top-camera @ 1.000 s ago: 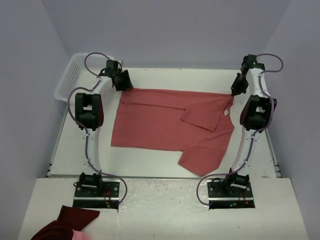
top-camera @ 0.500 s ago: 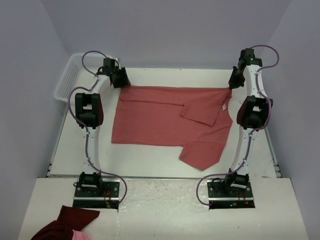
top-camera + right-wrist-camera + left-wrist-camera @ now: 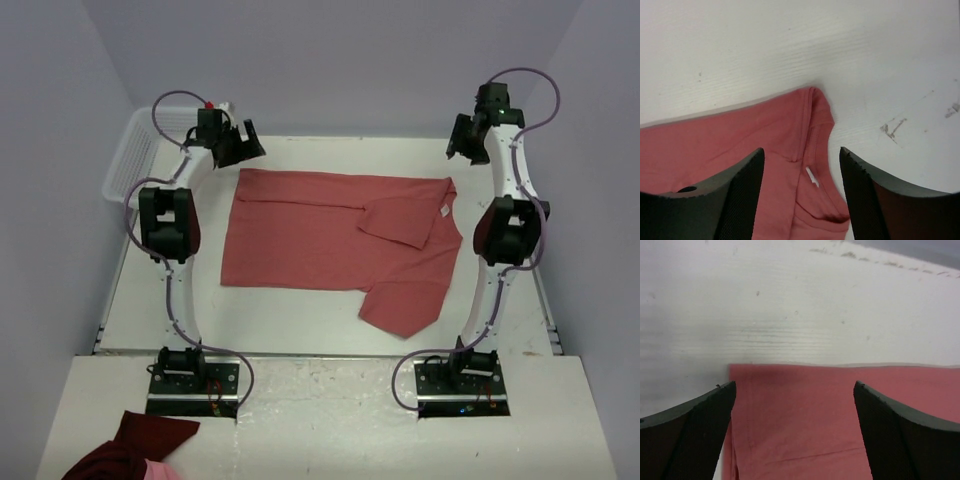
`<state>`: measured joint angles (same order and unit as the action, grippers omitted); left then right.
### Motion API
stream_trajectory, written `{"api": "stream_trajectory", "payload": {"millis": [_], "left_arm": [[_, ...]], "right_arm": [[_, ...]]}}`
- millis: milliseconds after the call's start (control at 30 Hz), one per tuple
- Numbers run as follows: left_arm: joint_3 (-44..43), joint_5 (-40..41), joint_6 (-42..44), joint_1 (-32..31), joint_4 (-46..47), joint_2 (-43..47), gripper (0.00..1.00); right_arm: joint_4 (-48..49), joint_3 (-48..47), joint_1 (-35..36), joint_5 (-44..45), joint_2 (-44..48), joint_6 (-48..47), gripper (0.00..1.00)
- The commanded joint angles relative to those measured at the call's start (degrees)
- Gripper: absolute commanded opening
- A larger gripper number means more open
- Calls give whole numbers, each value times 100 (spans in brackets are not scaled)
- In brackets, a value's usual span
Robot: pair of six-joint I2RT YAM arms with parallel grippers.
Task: Fold and stack the t-shirts
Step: Fold the flattened tshirt in 1/3 of the way
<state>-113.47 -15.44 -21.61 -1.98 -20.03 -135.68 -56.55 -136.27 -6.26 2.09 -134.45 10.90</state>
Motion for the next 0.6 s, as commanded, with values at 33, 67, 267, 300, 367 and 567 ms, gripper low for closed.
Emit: {"api": "stream_trajectory", "payload": {"millis": [33,67,267,300,367,567], "left_arm": [[0,-170,-89,-206,334,1288,100],[105,-144,-72,-424,290,1594,100],[1297,919,227,-2094,175,3122,97],[1510,1277,201,-2375,192,3292,93],[2167,1744,122,-3253,262,3782,78],[3453,3169,-98,-5329,448,4041,44]], "right_arm": [[311,939,195,310,1823,237,64],[364,1205,309,319,2400,298,64],[400,2894,994,582,4267,615,66],[269,3200,1021,530,4748,772,66],[224,3561,1083,389,5260,835,67],[-13,4319,1101,293,6949,976,70]]}}
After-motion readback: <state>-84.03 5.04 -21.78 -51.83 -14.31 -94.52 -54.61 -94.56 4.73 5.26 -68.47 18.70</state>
